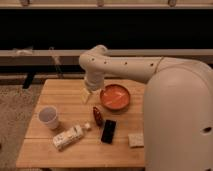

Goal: Place the ceramic cup in the ceramic bowl

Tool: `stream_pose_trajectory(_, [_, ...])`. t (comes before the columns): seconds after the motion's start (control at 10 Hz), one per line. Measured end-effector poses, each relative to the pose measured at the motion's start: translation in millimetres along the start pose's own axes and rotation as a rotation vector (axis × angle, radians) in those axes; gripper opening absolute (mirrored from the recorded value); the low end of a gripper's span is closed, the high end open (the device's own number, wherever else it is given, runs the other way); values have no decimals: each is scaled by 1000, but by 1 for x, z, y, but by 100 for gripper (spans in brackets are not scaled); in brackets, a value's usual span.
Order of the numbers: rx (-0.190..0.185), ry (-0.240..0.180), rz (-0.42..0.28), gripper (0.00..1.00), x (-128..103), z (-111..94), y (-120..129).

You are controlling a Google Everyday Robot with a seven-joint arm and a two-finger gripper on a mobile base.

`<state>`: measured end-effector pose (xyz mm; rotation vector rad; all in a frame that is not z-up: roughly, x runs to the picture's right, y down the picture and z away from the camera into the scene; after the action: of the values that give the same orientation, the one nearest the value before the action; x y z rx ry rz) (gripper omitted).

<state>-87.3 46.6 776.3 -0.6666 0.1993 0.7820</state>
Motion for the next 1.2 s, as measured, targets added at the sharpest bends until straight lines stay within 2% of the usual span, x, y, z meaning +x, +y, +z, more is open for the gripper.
stream_pose_trajectory(0.1, [-1,9,-23,80,-5,4,18])
stream_pose_trajectory(0.2, [-2,24,-67,80,-8,11,48])
stream_pose_trajectory(0.4, [-1,36,-116,80,-13,19,75])
stream_pose_trajectory(0.6, [-1,47,-177,80,-29,25,104])
stream_pose_trajectory(0.7, [7,49,-203,80,-33,24,112])
stream_pose_trajectory(0.9, [-2,44,-260,80,-47,18,147])
stream_pose_trajectory(1.2, [-14,31,-279,80,-67,8,161])
